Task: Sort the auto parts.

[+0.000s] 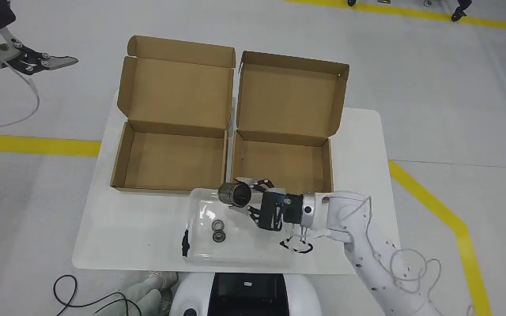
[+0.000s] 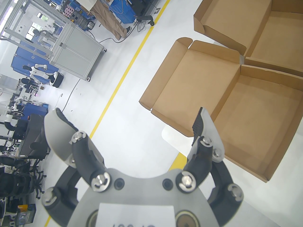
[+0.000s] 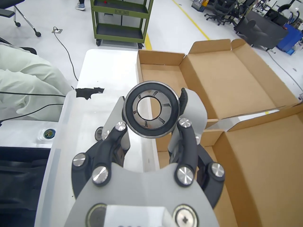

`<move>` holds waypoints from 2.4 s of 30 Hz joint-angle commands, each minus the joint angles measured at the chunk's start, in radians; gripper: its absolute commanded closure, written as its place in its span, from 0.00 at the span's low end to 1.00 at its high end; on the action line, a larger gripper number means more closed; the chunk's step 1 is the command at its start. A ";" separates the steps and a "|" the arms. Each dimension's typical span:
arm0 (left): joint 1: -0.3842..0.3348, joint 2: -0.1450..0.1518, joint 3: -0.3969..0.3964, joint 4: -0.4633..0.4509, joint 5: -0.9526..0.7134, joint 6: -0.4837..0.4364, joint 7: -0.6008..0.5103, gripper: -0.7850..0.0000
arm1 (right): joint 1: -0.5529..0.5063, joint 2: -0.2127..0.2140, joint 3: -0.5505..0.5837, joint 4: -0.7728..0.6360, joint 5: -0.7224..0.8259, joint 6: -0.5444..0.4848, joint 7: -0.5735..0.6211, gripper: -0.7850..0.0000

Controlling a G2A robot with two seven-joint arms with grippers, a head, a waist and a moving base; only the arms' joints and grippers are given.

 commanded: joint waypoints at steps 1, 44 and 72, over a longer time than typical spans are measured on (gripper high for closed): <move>0.000 0.000 0.000 0.000 0.000 0.000 0.000 0.00 | 0.023 -0.001 0.006 -0.024 0.035 -0.003 0.010 1.00; 0.000 0.000 0.000 0.000 0.000 0.000 0.000 0.00 | 0.124 0.002 0.207 -0.266 0.511 0.188 -0.006 1.00; 0.000 0.000 0.000 0.000 0.000 0.000 0.000 0.00 | 0.069 0.005 0.165 -0.159 0.414 0.264 0.042 1.00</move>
